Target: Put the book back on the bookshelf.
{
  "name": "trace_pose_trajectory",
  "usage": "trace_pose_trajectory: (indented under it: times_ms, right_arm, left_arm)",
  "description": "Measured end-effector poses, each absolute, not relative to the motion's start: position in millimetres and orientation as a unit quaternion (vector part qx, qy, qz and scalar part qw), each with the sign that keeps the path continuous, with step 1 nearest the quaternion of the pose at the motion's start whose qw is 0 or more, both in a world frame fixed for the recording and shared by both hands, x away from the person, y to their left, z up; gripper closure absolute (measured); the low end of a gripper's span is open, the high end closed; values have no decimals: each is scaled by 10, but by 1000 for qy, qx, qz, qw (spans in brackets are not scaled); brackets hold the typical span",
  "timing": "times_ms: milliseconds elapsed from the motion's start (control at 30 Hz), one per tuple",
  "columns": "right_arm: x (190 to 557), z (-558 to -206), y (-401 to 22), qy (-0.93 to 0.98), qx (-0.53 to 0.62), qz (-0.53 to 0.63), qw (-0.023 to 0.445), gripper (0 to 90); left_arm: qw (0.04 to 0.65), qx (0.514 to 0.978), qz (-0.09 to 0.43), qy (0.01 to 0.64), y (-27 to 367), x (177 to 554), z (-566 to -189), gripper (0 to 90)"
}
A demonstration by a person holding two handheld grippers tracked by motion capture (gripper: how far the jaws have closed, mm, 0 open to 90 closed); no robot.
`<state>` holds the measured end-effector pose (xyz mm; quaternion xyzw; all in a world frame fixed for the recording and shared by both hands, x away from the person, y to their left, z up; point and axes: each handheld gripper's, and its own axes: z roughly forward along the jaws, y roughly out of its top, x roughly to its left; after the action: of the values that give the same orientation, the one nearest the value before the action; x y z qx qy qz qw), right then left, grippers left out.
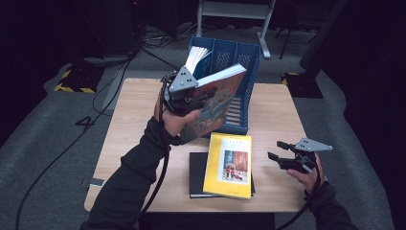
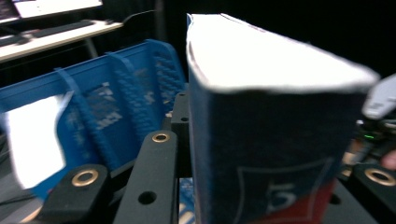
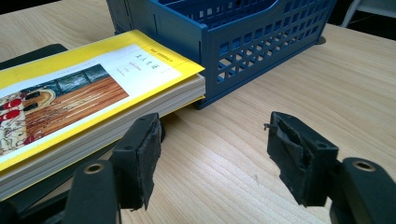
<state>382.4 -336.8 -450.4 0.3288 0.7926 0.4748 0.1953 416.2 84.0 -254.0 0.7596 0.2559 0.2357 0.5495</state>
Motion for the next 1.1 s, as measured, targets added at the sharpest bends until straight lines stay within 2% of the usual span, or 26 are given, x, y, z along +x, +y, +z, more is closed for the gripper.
trace_pose_trajectory:
  times_ms: [200,533,1100]
  right_arm:
    - [3824,-4517,-3360,793,331,473,196,365]
    - [3808,-4523,-3334,791,331,473,203,352]
    - [3840,-4584,-3326,801,336,453,202,313]
  left_arm:
    - [539,748,248,297,845,4353,-2555,740]
    - [527,732,262,344,522,4804,-2628,740]
    - [520,709,286,380,193,5301,-2750,741]
